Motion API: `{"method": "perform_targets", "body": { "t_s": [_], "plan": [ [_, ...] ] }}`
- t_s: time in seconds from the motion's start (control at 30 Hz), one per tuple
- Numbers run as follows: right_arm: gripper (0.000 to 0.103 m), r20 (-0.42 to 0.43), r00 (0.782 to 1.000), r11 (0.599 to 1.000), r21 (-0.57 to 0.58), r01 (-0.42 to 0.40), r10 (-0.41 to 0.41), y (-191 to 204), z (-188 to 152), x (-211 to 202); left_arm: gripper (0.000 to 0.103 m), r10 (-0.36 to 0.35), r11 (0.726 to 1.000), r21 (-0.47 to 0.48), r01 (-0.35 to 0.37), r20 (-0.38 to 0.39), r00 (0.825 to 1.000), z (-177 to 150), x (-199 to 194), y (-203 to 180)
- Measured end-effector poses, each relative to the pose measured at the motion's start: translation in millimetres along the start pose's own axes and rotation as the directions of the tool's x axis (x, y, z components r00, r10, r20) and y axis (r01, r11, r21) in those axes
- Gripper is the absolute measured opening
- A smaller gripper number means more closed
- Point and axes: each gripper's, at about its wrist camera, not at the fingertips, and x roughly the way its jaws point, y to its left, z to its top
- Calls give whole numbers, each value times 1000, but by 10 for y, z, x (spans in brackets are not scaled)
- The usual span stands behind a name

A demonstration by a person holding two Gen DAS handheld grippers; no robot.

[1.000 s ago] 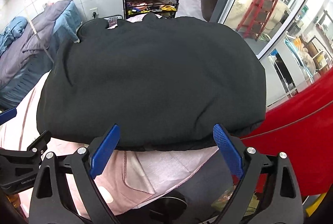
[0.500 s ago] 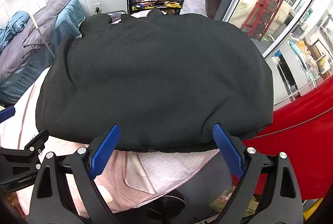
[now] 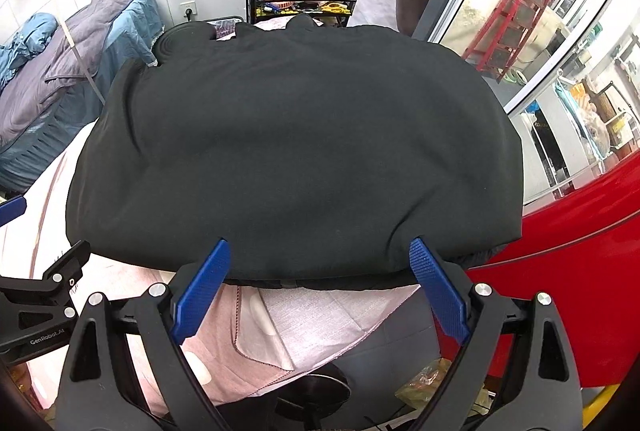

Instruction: Fold large clothes

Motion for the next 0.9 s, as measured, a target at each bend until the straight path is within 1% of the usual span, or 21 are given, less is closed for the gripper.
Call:
{"method": "perform_targets", "body": {
  "t_s": [0.67,0.8,0.9],
  "plan": [
    [90,-7,1000,1000,4,4,-4,16,-12,25,97,-1,1000,-1,1,-3,1000,19,15,-10],
    [90,-8,1000,1000,10,4,-4,4,-23,24,97,-1,1000,-1,1,14,1000,16,7,-14],
    [90,-5,1000,1000,9,1,-1,3,-26,18,97,-3,1000,-7,4,62,998,-16,-42,-10]
  ]
}}
